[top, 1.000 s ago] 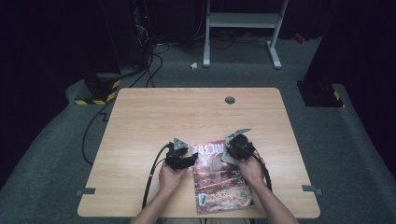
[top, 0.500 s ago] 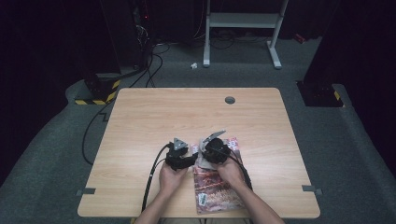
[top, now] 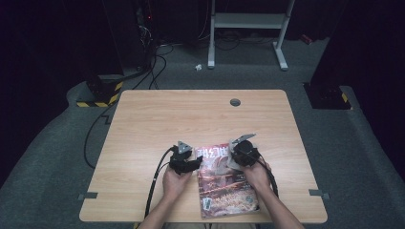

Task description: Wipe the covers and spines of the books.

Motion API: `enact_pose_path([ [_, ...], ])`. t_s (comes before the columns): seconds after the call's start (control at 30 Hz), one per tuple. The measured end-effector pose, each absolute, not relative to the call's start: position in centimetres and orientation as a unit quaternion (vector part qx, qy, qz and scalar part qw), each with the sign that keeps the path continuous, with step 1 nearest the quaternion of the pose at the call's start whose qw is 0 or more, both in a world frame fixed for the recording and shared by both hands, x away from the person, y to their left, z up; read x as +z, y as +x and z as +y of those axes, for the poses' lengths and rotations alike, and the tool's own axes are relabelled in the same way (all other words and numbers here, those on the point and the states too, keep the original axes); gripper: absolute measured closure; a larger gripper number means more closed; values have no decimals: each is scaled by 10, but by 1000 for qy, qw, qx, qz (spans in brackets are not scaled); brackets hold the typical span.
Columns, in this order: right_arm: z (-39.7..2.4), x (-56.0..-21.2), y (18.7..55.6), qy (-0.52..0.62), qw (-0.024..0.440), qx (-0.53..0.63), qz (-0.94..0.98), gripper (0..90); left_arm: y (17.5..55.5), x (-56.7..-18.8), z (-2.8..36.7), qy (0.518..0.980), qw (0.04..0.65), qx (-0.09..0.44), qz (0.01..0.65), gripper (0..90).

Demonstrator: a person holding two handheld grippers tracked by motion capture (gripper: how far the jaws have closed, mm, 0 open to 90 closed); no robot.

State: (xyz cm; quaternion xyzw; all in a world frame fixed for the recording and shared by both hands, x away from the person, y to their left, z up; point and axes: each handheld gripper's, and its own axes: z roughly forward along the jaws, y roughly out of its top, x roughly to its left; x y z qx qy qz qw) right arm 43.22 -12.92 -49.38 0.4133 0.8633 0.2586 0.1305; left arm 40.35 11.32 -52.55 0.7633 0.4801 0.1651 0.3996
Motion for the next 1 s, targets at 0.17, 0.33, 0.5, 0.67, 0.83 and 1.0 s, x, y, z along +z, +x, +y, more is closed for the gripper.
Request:
enact_pose_path([
  [0.17, -86, -495, 424, 368, 95, 278, 882, 852, 403, -525, 113, 764, 398, 168, 479, 451],
  [0.33, -68, -498, 412, 327, 100, 290, 894, 852, 403, -525, 113, 764, 398, 167, 480, 450],
  [0.5, -111, -497, 415, 363, 108, 287, 880, 852, 403, -526, 113, 764, 398, 167, 480, 450],
  [0.67, -164, -493, 428, 425, 118, 272, 855, 852, 401, -525, 109, 770, 395, 182, 467, 481],
  [0.83, -153, -491, 439, 426, 123, 253, 860, 849, 402, -525, 111, 766, 400, 169, 474, 484],
  [1.0, -104, -492, 452, 400, 106, 254, 874, 850, 403, -526, 112, 765, 402, 162, 476, 486],
])
